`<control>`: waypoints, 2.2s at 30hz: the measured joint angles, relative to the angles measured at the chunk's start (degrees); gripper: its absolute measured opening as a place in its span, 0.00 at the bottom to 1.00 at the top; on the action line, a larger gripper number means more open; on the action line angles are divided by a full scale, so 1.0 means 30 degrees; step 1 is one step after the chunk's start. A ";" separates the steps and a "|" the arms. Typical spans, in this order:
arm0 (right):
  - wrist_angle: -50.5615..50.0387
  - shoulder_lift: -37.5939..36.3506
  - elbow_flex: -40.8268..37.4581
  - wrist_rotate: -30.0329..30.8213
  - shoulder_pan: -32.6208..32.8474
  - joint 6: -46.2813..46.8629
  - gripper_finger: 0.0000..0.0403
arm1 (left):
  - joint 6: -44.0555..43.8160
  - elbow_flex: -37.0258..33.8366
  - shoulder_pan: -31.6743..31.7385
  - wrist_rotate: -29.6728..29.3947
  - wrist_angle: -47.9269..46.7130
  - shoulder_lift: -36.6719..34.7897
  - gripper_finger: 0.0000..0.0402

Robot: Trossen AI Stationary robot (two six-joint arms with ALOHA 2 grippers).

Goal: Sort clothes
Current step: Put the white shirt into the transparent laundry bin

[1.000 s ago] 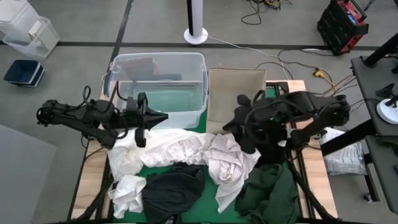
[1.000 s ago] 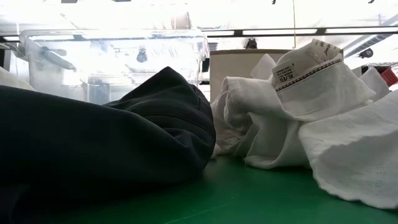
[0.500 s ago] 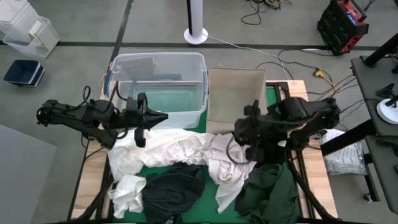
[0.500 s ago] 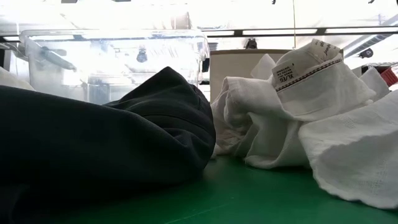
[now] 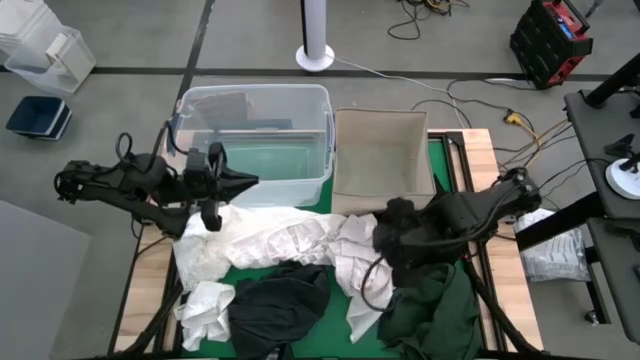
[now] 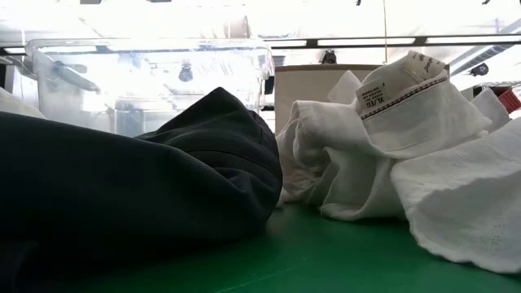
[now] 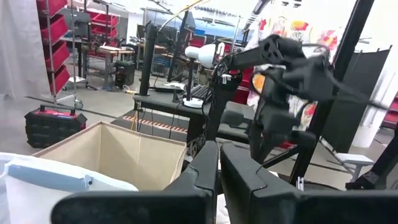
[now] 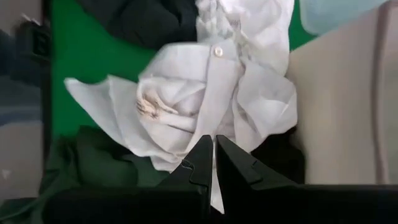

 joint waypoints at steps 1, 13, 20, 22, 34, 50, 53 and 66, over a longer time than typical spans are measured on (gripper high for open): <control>0.0045 0.0134 -0.0258 0.0002 0.0005 0.0000 0.03 | -0.0016 0.0000 -0.0003 0.0000 -0.0127 -0.0086 0.00; 0.3271 0.0473 -0.4683 -0.0320 0.0034 -0.0240 0.03 | -0.0216 0.0007 -0.0003 0.0000 -0.1369 -0.0766 0.00; 0.5222 0.0725 -0.6589 -0.0185 0.0027 0.0073 0.21 | -0.0357 0.0007 -0.0003 0.0000 -0.1871 -0.0790 0.00; 0.6206 0.0718 -0.6986 -0.0037 0.0027 -0.0075 0.30 | -0.0357 0.0007 -0.0003 0.0000 -0.1866 -0.0790 0.00; 0.9122 0.1344 -0.8905 0.2828 -0.0010 -0.0830 0.70 | -0.0808 0.0003 -0.0003 -0.0015 -0.1857 -0.0805 0.00; 1.3904 0.1403 -1.4451 0.2726 -0.0308 0.0795 0.81 | -0.0852 0.0000 0.0005 -0.0036 -0.1842 -0.0790 0.00; 1.4776 0.1384 -1.5148 0.2733 -0.0316 0.0778 0.80 | -0.0826 -0.0007 -0.0001 -0.0049 -0.1840 -0.0790 0.00; 1.8270 0.1308 -1.7883 0.2742 -0.0316 0.0628 0.62 | -0.0638 -0.0022 0.0005 -0.0073 -0.1244 -0.0804 0.00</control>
